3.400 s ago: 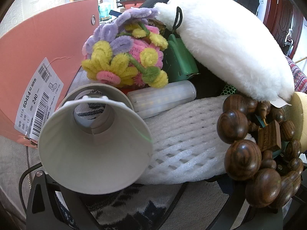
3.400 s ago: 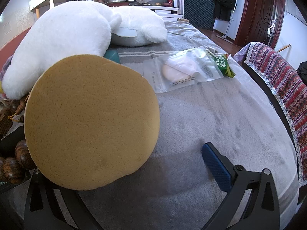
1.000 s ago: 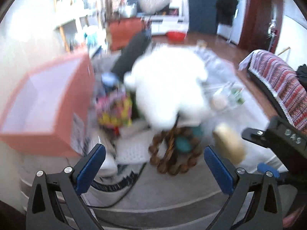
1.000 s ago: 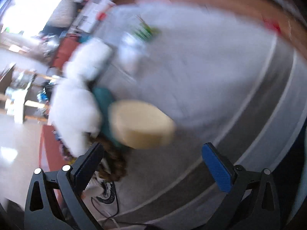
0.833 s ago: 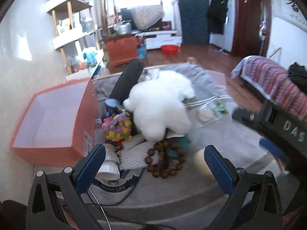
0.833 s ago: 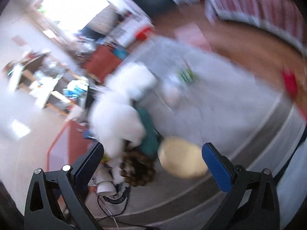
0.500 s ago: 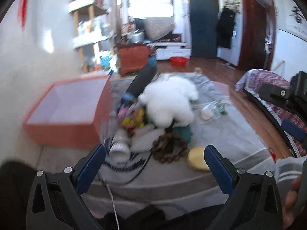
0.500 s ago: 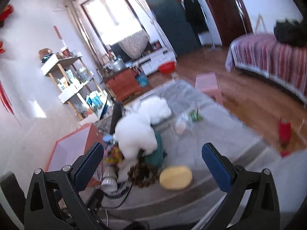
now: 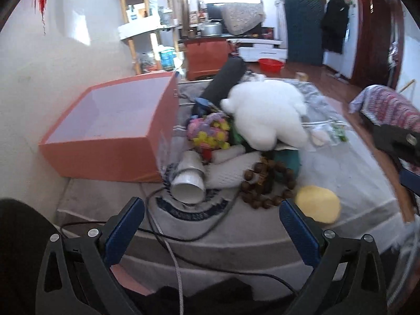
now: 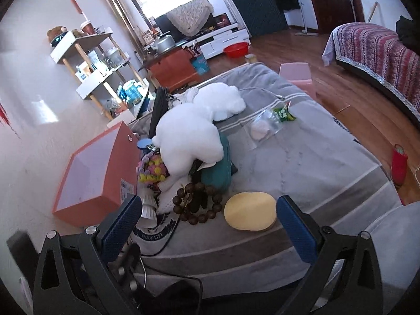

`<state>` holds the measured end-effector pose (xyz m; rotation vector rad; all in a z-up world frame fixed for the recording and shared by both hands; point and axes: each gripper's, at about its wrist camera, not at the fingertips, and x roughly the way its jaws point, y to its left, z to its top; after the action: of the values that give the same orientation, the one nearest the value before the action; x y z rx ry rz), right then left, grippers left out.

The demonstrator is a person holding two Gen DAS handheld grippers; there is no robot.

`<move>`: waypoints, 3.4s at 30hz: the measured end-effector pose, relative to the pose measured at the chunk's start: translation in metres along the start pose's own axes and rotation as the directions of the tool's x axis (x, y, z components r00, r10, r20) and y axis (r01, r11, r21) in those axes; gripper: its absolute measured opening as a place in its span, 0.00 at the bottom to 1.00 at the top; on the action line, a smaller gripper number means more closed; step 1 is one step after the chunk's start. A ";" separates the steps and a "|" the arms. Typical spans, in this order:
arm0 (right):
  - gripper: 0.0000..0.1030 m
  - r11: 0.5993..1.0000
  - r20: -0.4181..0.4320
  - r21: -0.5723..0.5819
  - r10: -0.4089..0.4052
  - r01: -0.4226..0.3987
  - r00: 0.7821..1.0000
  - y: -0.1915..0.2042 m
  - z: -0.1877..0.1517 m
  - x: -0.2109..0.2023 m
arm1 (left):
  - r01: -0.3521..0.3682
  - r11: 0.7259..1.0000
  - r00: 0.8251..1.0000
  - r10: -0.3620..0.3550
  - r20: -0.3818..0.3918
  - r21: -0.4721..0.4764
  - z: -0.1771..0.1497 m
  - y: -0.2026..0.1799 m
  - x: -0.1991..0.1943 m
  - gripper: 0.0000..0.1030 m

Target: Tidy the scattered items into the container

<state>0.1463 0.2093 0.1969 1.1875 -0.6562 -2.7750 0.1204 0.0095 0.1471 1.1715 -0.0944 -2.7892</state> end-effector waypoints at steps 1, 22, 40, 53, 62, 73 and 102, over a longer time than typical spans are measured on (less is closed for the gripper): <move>0.99 1.000 -0.007 0.005 0.006 -0.006 1.000 -0.001 0.000 0.002 | -0.022 1.000 1.000 0.022 0.003 0.012 0.001 -0.005 0.000 1.00; 1.00 0.999 -0.129 0.035 0.027 -0.022 0.991 -0.007 0.001 0.043 | -0.219 0.975 0.920 0.220 -0.325 0.039 -0.004 -0.007 0.184 1.00; 1.00 0.999 -0.170 0.033 0.020 -0.014 0.985 -0.004 -0.001 0.055 | -0.123 0.992 0.940 0.115 -0.321 -0.005 -0.010 -0.006 0.161 0.54; 0.99 0.994 -0.203 0.083 0.092 -0.077 0.975 -0.009 0.001 0.061 | 0.029 1.000 0.975 -0.027 -0.222 0.007 -0.010 0.000 0.052 0.54; 0.80 0.876 -0.434 0.216 0.482 -0.431 0.761 0.048 0.019 0.150 | 0.202 0.975 0.966 -0.215 -0.145 -0.096 -0.028 0.042 -0.024 0.54; 0.73 0.946 -0.655 -0.122 0.152 -0.302 0.741 0.161 -0.007 0.279 | 0.228 0.961 0.950 -0.254 -0.178 -0.158 -0.028 0.052 -0.014 0.54; 0.98 0.733 -0.388 -0.454 0.350 -0.507 0.853 0.343 0.113 0.089 | 0.247 0.951 0.944 -0.280 -0.175 -0.186 -0.029 0.056 -0.018 0.54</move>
<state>-0.0354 -0.0799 0.3435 1.0821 -0.0722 -2.1196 0.1581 -0.0446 0.1450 1.5123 0.3263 -2.8088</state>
